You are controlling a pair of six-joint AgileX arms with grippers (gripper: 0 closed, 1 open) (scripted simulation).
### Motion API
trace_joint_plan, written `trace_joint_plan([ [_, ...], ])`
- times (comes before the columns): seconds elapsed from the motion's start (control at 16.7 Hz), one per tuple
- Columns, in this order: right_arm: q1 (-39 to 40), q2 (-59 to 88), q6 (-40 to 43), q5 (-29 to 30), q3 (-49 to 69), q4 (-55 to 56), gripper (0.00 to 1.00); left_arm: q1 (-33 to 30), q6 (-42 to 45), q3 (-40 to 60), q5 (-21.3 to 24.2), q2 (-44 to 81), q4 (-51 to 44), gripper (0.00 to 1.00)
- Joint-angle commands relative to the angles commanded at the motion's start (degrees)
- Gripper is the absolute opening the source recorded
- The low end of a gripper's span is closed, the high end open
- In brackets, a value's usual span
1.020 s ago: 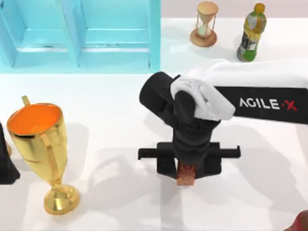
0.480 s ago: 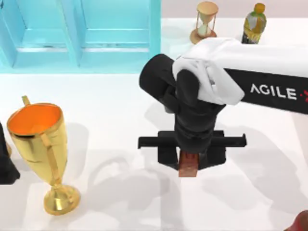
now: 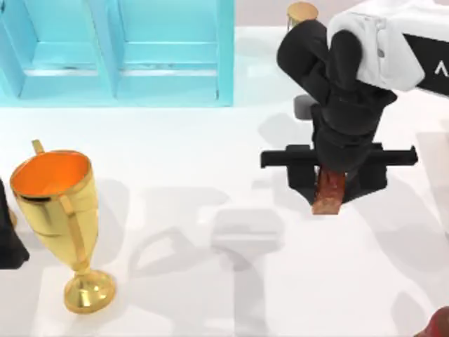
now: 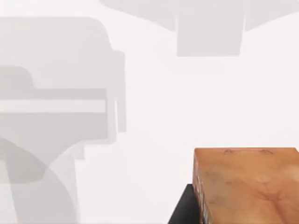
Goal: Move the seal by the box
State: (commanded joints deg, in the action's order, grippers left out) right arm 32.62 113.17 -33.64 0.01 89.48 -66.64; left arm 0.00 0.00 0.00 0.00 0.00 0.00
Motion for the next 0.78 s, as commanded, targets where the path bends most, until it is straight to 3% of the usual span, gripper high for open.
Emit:
trace_joint_plan([
  [0.42,-24.4,-5.8,24.6,0.1,4.2,-10.2,0.00,0.0,0.0,0.0,0.0,0.0,0.0,1.00],
  [0.78,-27.7,-7.2,27.9,0.0,5.0,-11.7,0.00,0.0,0.0,0.0,0.0,0.0,0.0,1.00],
])
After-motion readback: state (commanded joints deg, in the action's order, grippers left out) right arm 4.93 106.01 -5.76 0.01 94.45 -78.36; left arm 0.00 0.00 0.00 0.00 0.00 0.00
